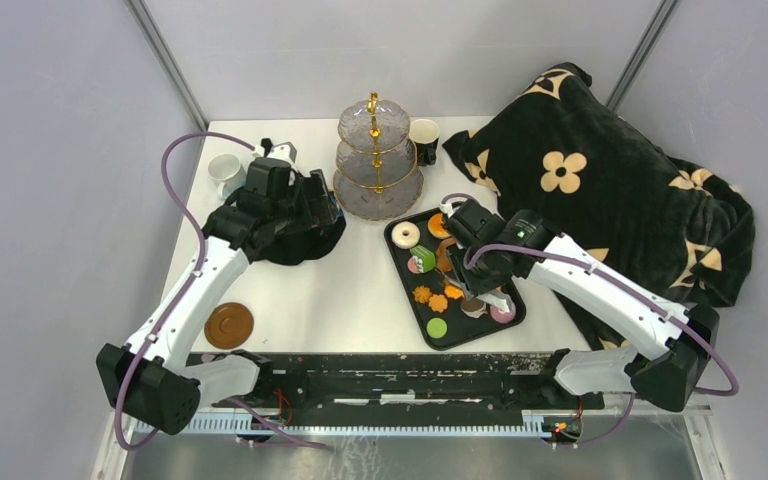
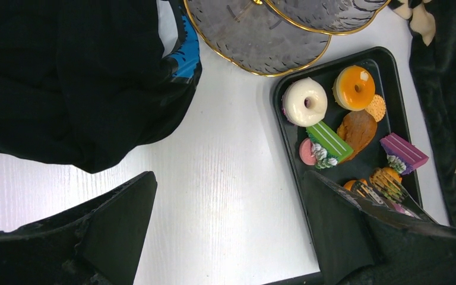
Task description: Serve the afternoon tea
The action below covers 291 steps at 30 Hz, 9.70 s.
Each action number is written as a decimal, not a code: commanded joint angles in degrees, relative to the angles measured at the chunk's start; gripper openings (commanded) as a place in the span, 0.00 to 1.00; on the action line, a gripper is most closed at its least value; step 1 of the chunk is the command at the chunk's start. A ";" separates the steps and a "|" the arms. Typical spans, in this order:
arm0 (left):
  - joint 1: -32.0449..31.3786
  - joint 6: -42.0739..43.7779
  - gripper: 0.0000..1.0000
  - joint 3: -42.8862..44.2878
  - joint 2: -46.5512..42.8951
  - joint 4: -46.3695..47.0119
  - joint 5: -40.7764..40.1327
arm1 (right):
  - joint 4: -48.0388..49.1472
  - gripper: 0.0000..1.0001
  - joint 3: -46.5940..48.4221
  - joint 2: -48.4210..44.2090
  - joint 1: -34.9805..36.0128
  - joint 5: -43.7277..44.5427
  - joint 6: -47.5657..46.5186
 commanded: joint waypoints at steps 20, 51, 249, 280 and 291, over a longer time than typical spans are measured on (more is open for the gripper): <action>0.18 2.56 0.99 4.01 2.68 2.22 -1.95 | 12.66 0.51 -1.97 -0.12 -1.17 2.14 0.48; 0.15 1.45 0.99 3.08 2.43 1.89 -2.53 | 21.88 0.52 -8.50 3.35 -2.99 -5.45 1.45; 1.37 3.17 1.00 0.80 -3.21 1.70 -4.75 | 20.53 0.01 -12.62 -8.11 -12.65 2.85 8.28; 1.39 3.63 1.00 1.76 -1.02 2.40 -3.52 | 26.53 0.56 -17.39 -8.40 -12.65 -0.93 12.61; 1.37 3.70 1.00 1.61 -0.83 2.48 -3.85 | 25.16 0.14 -16.01 -8.39 -12.60 -0.22 11.57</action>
